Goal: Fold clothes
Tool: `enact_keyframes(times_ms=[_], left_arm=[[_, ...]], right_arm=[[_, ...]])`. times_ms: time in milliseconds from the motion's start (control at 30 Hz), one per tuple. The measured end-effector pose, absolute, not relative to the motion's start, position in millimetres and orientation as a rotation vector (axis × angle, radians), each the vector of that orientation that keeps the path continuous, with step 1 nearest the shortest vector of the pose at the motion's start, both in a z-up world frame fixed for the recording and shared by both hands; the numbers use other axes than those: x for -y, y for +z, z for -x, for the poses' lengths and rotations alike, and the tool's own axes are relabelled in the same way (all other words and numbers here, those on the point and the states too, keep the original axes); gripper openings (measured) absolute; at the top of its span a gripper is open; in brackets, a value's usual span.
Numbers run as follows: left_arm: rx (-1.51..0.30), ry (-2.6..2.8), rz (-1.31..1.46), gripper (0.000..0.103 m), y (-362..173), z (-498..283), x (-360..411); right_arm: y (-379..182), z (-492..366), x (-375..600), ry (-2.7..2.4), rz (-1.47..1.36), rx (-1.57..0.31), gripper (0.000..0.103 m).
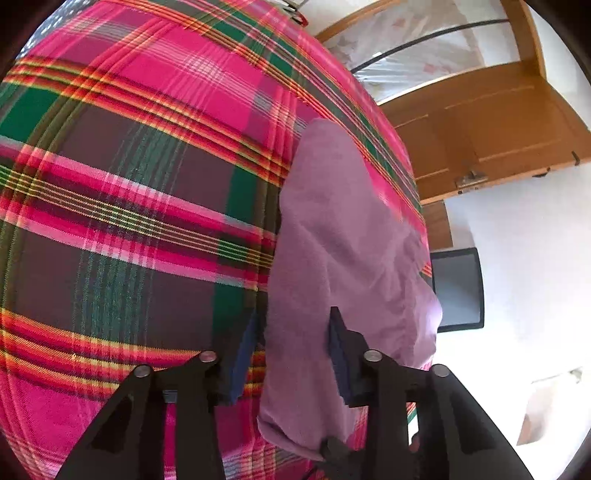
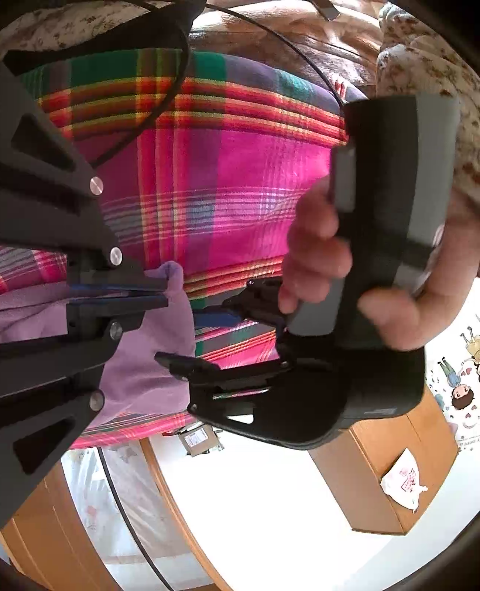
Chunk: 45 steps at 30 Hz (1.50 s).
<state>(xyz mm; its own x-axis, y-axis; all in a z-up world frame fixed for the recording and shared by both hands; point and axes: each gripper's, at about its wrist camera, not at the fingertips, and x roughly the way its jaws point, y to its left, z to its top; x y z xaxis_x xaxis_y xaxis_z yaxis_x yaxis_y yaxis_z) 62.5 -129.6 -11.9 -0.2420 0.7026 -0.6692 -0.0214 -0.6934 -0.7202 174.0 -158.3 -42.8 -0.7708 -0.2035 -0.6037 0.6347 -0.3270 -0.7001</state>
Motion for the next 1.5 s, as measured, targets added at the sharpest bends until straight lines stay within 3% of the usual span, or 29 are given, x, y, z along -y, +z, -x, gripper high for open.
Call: enact_keyframes(times_ms=[100,167,400,733,900,1067,1233,1333,1500], left_arm=[[0.851,1.962,1.511,0.013,-12,-61,130],[0.861,1.965,1.502,0.012,-10,-60,131],[0.891,1.979,1.478,0.011,-7,-61,136],[0.863,1.993,1.507,0.012,-9,-64,137],[0.867,1.992,1.517,0.036,-8,-69,140],[0.871,1.961,1.54,0.05,-11,-80,141],[0.879,1.97,1.546,0.051,-12,-86,140],[0.875,1.985,1.554,0.051,-12,-87,140],[0.822,2.037,1.528,0.06,-7,-89,137]], right_arm=[[-43,-175,159,-2.125,-0.556,-1.404,0.002],[-43,-176,160,-2.12,-0.541,-1.422,0.002],[-46,-178,169,-2.104,-0.497,-1.453,0.002],[-36,-171,176,-2.126,-0.555,-1.302,0.001],[-28,-135,136,-2.26,-0.681,-1.119,0.001],[-22,-97,93,-2.383,-0.811,-0.922,0.004],[-27,-74,56,-2.451,-0.938,-0.76,0.005],[-34,-112,43,-2.451,-0.974,-0.723,0.005],[-28,-108,-3,-2.52,-1.021,-0.514,0.008]])
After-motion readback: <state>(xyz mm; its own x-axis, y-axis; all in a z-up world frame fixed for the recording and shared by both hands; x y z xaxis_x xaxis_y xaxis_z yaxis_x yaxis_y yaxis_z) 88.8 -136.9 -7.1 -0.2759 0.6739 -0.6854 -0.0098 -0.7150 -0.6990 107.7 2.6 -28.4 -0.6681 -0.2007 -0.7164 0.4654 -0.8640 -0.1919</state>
